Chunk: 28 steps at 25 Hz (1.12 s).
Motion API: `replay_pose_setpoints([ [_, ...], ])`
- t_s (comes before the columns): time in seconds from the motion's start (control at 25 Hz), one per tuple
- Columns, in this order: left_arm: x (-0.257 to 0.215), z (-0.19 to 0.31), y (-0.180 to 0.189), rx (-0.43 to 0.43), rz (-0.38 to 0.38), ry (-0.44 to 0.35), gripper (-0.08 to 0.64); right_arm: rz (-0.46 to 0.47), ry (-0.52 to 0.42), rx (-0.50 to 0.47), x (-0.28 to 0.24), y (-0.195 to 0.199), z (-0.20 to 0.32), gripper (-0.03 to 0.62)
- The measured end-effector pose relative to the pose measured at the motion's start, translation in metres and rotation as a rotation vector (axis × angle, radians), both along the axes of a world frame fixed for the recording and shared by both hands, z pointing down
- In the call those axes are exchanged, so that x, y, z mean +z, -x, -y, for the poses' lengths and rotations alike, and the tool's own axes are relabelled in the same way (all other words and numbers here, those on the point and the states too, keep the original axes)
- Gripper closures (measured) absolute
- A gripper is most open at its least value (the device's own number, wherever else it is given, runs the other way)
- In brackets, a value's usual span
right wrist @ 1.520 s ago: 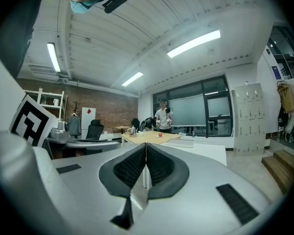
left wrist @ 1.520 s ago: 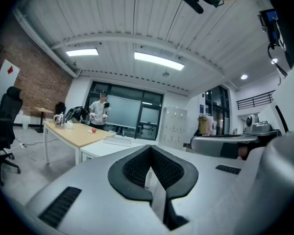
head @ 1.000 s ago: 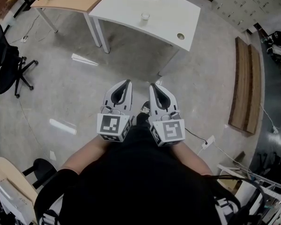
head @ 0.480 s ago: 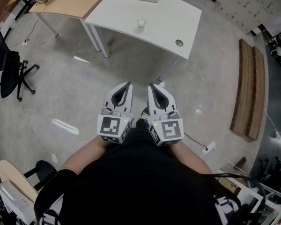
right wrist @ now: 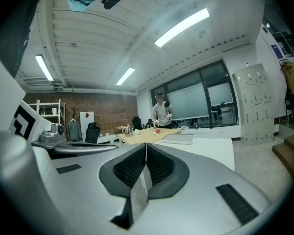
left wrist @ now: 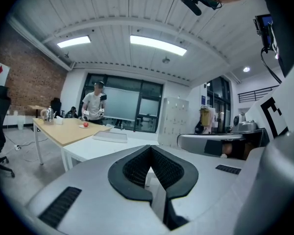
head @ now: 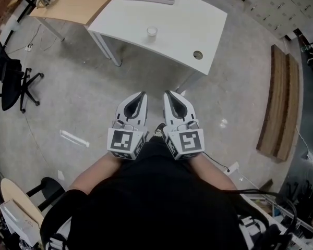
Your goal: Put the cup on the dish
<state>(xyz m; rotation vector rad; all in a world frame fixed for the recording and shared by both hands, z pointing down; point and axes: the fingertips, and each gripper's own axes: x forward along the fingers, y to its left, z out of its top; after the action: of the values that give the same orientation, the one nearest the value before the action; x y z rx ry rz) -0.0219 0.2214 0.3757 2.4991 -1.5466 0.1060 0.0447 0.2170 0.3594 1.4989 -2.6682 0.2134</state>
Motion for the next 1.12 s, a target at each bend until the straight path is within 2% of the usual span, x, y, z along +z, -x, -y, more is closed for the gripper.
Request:
replay_pose_setpoints([
  [0.2, 0.009, 0.023, -0.017, -0.009, 0.022, 0.015, 0.551, 0.016, 0.022, -0.007, 0.010, -0.018, 0.027, 0.578],
  [0.48, 0.001, 0.047, -0.039, -0.028, 0.038, -0.001, 0.552, 0.028, -0.006, -0.025, 0.001, -0.042, 0.052, 0.579],
  [0.88, -0.016, 0.045, -0.055, -0.039, 0.086, -0.027, 0.552, 0.080, -0.044, -0.025, -0.016, -0.061, 0.053, 0.580],
  [1.12, -0.016, 0.045, -0.064, -0.022, 0.083, -0.020, 0.552, 0.080, -0.036, -0.005, -0.015, -0.073, 0.050, 0.579],
])
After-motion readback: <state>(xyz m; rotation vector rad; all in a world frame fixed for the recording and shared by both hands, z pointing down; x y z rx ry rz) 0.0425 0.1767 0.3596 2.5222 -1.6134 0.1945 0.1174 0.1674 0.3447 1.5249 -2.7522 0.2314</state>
